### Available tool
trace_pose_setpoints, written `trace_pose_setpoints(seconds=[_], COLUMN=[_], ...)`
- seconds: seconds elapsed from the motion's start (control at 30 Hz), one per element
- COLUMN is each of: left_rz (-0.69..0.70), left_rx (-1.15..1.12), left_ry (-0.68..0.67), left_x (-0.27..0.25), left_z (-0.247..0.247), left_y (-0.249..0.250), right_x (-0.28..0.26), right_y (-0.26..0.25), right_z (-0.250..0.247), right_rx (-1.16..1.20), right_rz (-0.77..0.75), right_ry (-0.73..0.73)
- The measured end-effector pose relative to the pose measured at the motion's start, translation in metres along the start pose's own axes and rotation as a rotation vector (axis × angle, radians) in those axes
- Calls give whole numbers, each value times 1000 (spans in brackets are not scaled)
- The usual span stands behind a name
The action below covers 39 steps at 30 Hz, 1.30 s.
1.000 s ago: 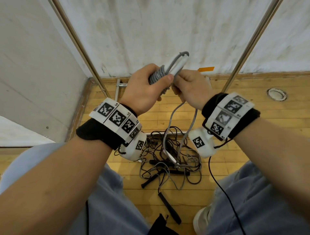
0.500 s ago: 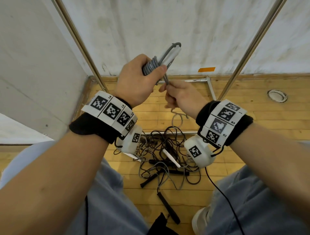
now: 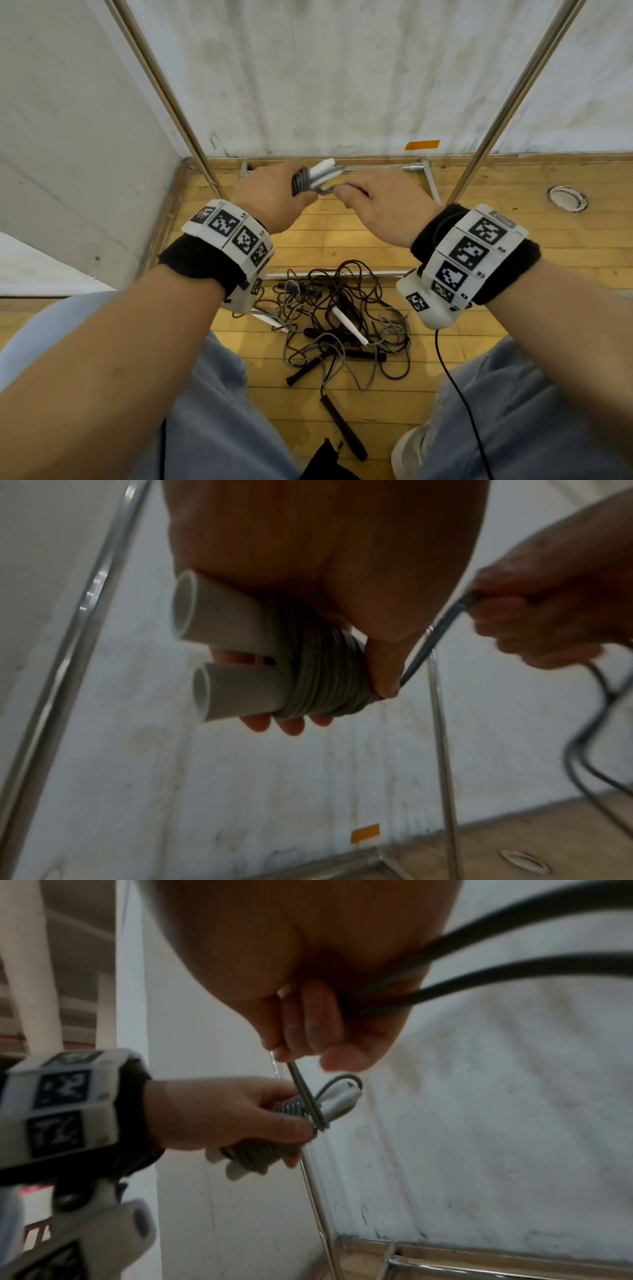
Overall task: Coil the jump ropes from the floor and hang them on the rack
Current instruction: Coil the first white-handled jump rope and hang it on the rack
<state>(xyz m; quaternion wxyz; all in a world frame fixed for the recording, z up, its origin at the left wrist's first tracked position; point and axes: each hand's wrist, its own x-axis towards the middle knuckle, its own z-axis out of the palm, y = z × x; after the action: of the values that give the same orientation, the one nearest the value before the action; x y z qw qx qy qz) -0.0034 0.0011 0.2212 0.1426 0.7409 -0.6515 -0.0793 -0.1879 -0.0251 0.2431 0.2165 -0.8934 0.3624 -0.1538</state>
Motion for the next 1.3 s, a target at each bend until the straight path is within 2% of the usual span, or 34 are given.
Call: trace_pose_setpoints(seconds=[0.17,0.3,0.43,0.63,0.73,0.83,0.9,0.97,1.03,1.1,1.17,1.3], left_rz=[89,176,247,191,234,263,240,182,141,118,100,102], left_rx=[60,69,39,-66,-138,-192,-280,-422,-542,-585,-602,-564], left_ry=[-168,-229,-187,-48,-6,-16,-25,6,51,85,121,135], left_x=[-8,-14,-20,-24,-25,-28,-29,-28,-27,-24,-22,-20], left_z=[15,16,12,9,6,0,-3,-7,-11,-15,-17,-19], left_y=[22,31,41,44,44,44,45,46,45,41,38,34], right_x=[4,6,9,14,16,15,14,13,12,12,10,7], right_y=[5,7,8,10,18,30,34,33,26,17,10,3], right_z=[-5,-2,-3,-11,-19,-24,-23,-19,-12,-5,0,9], right_rx=[-16,26,51,99,237,444,679,892,953,884,683,280], right_rz=[25,71,96,150,202,306,376,369,320,269,186,74], right_ry=[45,92,174,208,200,65,-20,-30,16,81,148,122])
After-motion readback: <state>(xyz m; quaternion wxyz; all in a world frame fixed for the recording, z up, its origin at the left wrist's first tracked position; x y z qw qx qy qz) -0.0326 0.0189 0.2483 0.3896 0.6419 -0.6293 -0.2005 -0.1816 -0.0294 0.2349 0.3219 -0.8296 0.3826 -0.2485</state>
